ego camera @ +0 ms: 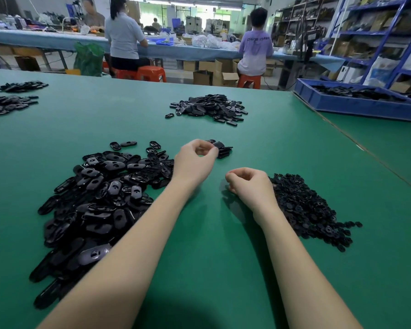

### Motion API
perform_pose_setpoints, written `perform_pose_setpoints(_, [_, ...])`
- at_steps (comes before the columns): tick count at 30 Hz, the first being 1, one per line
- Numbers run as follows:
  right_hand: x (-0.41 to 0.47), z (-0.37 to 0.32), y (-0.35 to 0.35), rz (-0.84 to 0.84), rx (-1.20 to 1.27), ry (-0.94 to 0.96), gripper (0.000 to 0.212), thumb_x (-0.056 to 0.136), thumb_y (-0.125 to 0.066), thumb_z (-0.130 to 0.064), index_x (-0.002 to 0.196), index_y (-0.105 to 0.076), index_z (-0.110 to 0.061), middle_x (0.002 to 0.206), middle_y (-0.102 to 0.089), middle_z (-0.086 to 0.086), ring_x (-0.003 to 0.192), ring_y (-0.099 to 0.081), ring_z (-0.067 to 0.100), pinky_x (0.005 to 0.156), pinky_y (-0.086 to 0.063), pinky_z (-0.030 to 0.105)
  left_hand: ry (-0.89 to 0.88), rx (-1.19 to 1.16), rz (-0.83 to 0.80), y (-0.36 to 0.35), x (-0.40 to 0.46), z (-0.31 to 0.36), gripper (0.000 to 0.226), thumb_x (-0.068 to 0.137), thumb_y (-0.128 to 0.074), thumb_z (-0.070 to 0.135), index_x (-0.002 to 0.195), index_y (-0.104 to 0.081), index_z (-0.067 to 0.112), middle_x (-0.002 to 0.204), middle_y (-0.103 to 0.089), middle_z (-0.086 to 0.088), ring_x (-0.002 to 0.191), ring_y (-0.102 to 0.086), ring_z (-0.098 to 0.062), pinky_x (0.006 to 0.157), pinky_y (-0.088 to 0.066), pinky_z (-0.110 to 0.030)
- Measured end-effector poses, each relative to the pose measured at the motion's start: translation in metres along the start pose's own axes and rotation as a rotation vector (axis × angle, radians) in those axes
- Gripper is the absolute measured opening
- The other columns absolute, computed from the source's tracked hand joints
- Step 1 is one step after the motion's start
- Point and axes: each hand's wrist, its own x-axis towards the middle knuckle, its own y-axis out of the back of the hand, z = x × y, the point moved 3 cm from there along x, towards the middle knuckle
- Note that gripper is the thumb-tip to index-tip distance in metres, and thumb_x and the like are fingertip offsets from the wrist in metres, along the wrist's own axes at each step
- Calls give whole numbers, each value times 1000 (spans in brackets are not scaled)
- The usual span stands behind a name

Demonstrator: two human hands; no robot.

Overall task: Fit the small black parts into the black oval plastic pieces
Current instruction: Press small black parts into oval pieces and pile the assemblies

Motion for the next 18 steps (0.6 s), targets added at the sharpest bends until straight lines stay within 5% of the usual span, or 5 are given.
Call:
perform_pose_setpoints(4, [-4, -9, -5, -2, -265, 76, 8, 86, -68, -30, 86, -75, -25, 88, -74, -10, 93, -69, 15, 83, -52, 29, -119, 176, -144, 4, -19, 5, 7, 89, -66, 26, 89, -73, 26, 81, -68, 18, 61, -53, 15, 62, -37, -1])
perform_pose_setpoints(8, [-11, -14, -12, 7, -417, 152, 10, 88, -66, -30, 88, -74, -25, 86, -73, -9, 93, -68, 18, 82, -51, 29, -174, 302, -196, 21, -15, 9, 16, 91, -60, 18, 89, -72, 29, 87, -69, 14, 61, -54, 5, 71, -45, -14])
perform_pose_setpoints(12, [-16, -13, -22, 21, -523, 213, 14, 88, -63, -32, 93, -75, -26, 93, -73, -7, 94, -67, 18, 79, -52, 29, -155, 517, -5, 49, 2, -2, 20, 92, -55, 18, 97, -72, 29, 101, -70, 8, 98, -61, -19, 95, -48, -35])
perform_pose_setpoints(15, [-16, -12, -26, 22, -547, 223, 15, 88, -62, -34, 94, -75, -28, 96, -72, -9, 92, -66, 17, 71, -46, 27, -95, 822, 55, 59, 10, -15, 26, 98, -49, 31, 116, -67, 30, 128, -62, -1, 129, -44, -25, 105, -32, -47])
perform_pose_setpoints(18, [-17, -11, -28, 24, -537, 224, 13, 88, -63, -34, 92, -75, -29, 92, -70, -10, 90, -65, 16, 69, -41, 26, -15, 991, -64, 56, 10, -28, 46, 102, -39, 47, 138, -53, 23, 152, -43, -6, 148, -19, -25, 115, -15, -61])
